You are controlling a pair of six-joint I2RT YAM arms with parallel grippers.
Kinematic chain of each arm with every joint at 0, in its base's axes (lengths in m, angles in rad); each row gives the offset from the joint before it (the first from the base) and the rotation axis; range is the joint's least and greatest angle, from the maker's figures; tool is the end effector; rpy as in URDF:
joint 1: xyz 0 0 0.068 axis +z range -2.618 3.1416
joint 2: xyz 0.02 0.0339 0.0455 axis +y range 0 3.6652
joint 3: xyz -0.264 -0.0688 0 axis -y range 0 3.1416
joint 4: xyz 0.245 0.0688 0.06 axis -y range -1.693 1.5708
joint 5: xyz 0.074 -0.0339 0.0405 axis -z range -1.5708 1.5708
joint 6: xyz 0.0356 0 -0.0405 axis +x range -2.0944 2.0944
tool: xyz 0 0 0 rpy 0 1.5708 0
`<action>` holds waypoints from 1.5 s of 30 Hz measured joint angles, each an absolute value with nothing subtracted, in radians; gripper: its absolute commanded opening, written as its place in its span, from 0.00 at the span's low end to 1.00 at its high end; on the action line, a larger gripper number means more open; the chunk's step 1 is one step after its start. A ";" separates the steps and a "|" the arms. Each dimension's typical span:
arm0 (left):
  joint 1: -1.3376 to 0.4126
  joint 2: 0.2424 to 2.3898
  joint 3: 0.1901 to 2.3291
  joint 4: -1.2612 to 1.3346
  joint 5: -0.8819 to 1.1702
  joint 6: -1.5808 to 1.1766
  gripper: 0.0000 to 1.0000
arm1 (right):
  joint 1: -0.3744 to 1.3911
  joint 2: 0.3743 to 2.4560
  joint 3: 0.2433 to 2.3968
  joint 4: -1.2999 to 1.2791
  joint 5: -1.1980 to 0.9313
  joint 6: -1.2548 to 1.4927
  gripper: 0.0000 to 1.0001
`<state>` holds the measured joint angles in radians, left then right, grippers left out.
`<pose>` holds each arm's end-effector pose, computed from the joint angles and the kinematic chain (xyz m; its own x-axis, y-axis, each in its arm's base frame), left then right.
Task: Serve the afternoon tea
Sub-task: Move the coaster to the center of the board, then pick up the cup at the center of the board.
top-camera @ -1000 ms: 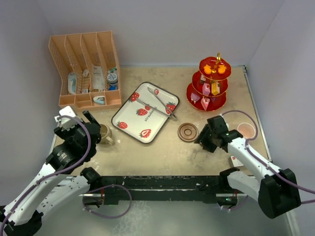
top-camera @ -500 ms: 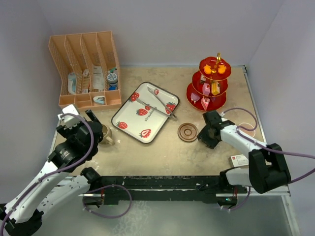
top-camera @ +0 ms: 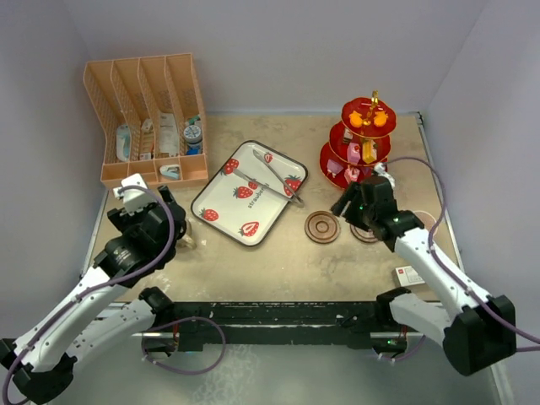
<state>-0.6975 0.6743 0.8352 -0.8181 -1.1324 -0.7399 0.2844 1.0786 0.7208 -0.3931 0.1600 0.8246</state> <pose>0.1100 -0.0502 0.3224 -0.1592 -0.2400 -0.9576 -0.5201 0.8449 -0.1253 0.2181 0.0578 0.2421 -0.5659 0.5898 -0.5761 0.3687 0.8060 0.4630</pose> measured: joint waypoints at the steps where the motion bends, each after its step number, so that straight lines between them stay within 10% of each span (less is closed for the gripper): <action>1: -0.697 0.692 0.835 -0.815 -1.128 -0.739 0.88 | 0.325 1.048 0.724 -0.363 0.122 0.803 0.68; 9: -0.641 0.835 0.831 -0.766 -1.052 -0.712 0.89 | 0.788 1.098 0.859 -0.139 0.054 0.739 0.68; 17: -0.230 0.942 0.822 -0.702 -0.740 -0.668 0.88 | 1.168 1.301 0.866 0.154 0.244 0.638 0.69; 45: -0.009 1.059 0.738 -0.668 -0.355 -0.741 0.56 | 1.206 1.755 1.017 0.596 0.182 0.260 0.68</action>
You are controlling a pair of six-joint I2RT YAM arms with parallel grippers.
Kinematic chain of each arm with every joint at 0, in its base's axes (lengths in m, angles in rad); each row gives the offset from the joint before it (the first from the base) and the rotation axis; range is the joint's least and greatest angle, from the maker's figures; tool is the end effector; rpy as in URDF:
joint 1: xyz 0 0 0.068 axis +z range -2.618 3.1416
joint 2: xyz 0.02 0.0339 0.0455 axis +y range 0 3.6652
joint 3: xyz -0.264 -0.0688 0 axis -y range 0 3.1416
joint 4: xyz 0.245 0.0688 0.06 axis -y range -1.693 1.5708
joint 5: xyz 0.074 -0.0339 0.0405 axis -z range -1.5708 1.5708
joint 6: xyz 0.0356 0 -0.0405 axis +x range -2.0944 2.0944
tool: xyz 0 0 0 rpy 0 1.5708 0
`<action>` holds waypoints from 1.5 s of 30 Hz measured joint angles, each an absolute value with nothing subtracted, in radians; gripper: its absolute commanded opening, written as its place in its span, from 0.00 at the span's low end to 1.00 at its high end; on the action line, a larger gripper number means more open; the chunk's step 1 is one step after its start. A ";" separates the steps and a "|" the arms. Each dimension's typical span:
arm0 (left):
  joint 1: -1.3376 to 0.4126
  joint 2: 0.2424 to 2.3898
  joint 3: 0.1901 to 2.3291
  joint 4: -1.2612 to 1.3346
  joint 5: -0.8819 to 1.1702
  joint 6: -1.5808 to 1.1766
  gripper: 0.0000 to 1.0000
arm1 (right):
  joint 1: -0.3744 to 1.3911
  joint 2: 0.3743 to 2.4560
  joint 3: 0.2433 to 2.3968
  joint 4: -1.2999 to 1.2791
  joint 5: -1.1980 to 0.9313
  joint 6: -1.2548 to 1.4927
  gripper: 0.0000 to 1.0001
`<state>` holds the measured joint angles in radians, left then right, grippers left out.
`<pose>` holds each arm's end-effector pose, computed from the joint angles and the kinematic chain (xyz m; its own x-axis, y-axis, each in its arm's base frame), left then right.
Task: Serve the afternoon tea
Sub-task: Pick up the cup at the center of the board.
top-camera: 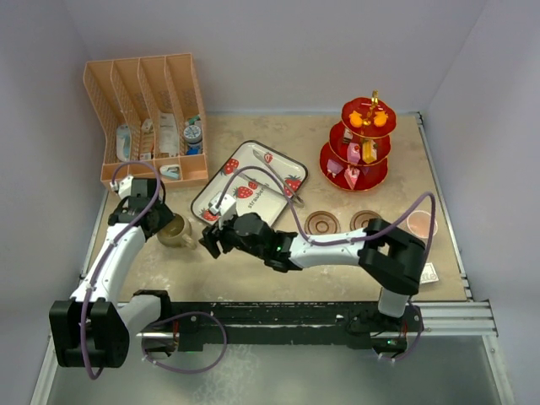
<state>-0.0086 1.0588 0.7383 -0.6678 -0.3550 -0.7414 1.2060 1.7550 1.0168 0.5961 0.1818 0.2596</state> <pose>0.2013 0.0106 0.2337 -0.4922 -0.6290 -0.6017 -0.6990 0.6976 -0.1574 0.1480 0.3694 0.2371 -0.2683 0.0051 -0.9633 -0.8133 0.5347 0.2294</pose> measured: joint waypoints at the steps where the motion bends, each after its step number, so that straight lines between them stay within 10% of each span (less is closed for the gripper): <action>1: -0.009 1.061 0.738 -0.667 -0.352 -0.742 0.56 | 1.206 1.777 1.034 0.595 0.180 0.253 0.68; 18: -0.009 1.066 0.738 -0.667 -0.343 -0.748 0.50 | 1.206 2.101 1.312 0.574 0.111 0.157 0.62; 34: -0.002 1.047 0.738 -0.668 -0.329 -0.745 0.59 | 1.211 2.195 1.449 0.505 0.163 0.069 0.00; 45: -0.002 0.883 0.764 -0.680 -0.342 -0.713 0.72 | 1.214 1.937 1.150 0.468 0.230 0.114 0.00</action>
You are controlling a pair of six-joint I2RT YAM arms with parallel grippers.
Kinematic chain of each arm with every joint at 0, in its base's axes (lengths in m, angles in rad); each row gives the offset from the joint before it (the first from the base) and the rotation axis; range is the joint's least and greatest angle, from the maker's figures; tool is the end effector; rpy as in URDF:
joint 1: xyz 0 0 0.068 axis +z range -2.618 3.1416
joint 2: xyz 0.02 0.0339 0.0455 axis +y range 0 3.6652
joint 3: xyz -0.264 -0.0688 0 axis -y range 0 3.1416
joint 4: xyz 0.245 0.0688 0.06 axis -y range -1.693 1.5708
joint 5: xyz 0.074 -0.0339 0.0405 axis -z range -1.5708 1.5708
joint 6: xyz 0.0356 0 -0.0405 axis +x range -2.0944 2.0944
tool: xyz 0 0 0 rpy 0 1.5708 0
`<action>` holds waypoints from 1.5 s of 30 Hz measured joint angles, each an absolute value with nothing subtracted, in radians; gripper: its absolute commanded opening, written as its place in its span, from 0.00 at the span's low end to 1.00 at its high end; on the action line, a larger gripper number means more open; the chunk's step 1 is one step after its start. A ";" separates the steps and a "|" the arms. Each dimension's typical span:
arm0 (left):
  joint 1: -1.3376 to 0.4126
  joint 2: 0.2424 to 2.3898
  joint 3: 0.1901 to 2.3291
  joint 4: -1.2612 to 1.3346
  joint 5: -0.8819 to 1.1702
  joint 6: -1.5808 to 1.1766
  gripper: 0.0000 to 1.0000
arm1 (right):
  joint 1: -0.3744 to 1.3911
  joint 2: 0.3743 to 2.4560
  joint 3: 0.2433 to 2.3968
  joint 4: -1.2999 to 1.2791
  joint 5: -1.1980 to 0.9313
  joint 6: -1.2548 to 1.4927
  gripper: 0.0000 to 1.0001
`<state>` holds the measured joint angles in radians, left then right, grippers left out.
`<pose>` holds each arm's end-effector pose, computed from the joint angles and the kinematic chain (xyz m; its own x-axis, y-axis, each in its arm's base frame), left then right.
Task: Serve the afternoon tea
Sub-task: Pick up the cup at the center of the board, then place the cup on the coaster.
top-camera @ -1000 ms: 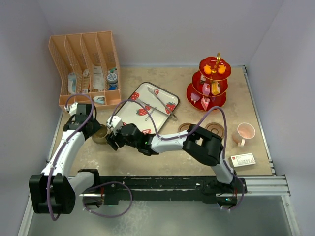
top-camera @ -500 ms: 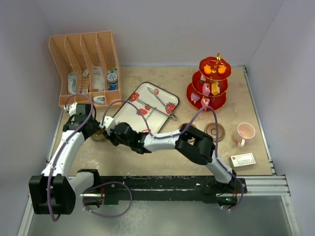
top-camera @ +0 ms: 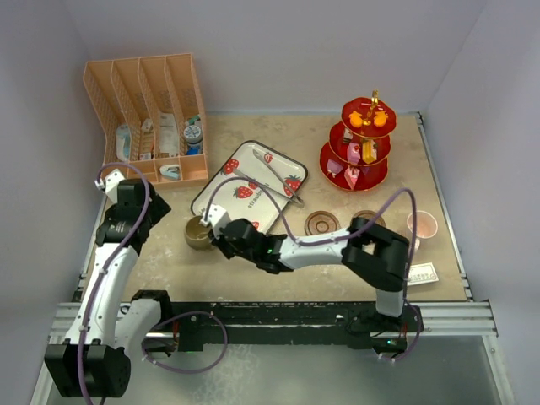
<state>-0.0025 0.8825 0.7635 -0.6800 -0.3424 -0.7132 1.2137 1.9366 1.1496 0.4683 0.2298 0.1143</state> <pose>0.1777 0.0115 0.2708 -0.3903 -0.6153 -0.6849 -0.6442 0.7140 -0.2743 0.1590 0.4029 0.1948 -0.2042 -0.2297 -0.9516 -0.8187 0.5730 0.0374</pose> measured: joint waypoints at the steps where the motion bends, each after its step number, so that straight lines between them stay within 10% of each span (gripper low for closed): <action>1: -0.002 0.872 0.769 -0.680 -0.350 -0.710 0.72 | 1.214 1.895 1.103 0.466 0.238 0.126 0.00; 25: -0.002 0.806 0.772 -0.675 -0.420 -0.686 0.73 | 1.215 0.942 0.487 0.101 0.806 0.599 0.00; 45: -0.002 0.806 0.772 -0.675 -0.420 -0.686 0.73 | 0.952 1.000 0.400 0.047 0.878 0.750 0.00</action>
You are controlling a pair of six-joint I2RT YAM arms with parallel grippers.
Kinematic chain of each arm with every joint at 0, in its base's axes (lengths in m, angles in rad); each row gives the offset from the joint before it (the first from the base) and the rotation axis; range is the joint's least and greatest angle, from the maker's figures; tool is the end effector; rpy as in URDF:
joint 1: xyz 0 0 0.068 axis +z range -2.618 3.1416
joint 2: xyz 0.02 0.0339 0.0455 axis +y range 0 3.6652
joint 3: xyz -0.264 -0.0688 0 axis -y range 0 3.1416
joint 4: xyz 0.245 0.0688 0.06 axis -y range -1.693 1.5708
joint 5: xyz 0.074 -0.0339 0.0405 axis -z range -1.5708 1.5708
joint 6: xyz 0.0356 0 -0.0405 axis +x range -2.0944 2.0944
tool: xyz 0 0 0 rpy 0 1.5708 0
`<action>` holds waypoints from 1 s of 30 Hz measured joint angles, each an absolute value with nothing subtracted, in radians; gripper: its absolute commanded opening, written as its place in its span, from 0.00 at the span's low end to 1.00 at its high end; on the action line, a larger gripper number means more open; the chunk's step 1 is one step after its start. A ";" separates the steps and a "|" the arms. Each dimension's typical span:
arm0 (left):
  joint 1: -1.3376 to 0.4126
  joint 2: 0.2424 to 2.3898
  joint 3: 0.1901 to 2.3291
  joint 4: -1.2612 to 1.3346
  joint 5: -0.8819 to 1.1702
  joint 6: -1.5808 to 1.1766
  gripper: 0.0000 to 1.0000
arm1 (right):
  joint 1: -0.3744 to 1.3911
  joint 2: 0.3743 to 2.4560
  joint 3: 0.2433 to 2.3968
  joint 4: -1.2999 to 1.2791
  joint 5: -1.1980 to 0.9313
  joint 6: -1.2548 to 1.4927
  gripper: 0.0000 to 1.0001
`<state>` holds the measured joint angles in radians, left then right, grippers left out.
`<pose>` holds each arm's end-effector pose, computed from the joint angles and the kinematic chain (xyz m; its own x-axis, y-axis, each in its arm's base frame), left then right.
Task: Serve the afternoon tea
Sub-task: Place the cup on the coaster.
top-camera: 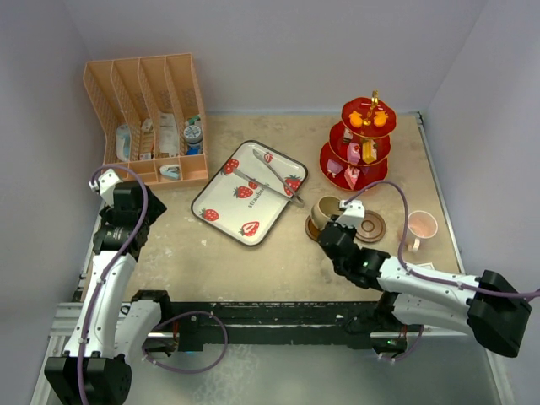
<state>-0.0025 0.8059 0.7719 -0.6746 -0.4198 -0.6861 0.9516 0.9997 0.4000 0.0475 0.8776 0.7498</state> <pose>0.1650 0.0141 0.2863 -0.3089 -0.5777 -0.7555 -0.6499 0.7082 -0.2758 0.1359 0.1435 0.1961 -0.3184 0.3036 -0.8980 0.1048 0.9528 0.2849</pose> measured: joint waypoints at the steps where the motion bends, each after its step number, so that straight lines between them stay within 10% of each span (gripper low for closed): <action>1: -0.002 0.806 0.772 -0.675 -0.420 -0.686 0.73 | 0.952 1.005 0.400 0.061 0.874 0.744 0.00; 30: -0.002 0.812 0.772 -0.674 -0.420 -0.683 0.73 | 0.951 1.028 0.492 -0.102 0.817 0.801 0.18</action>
<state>-0.0025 0.8116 0.7719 -0.6743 -0.4198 -0.6830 0.9508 1.0275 0.4915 -0.1020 0.8173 0.8013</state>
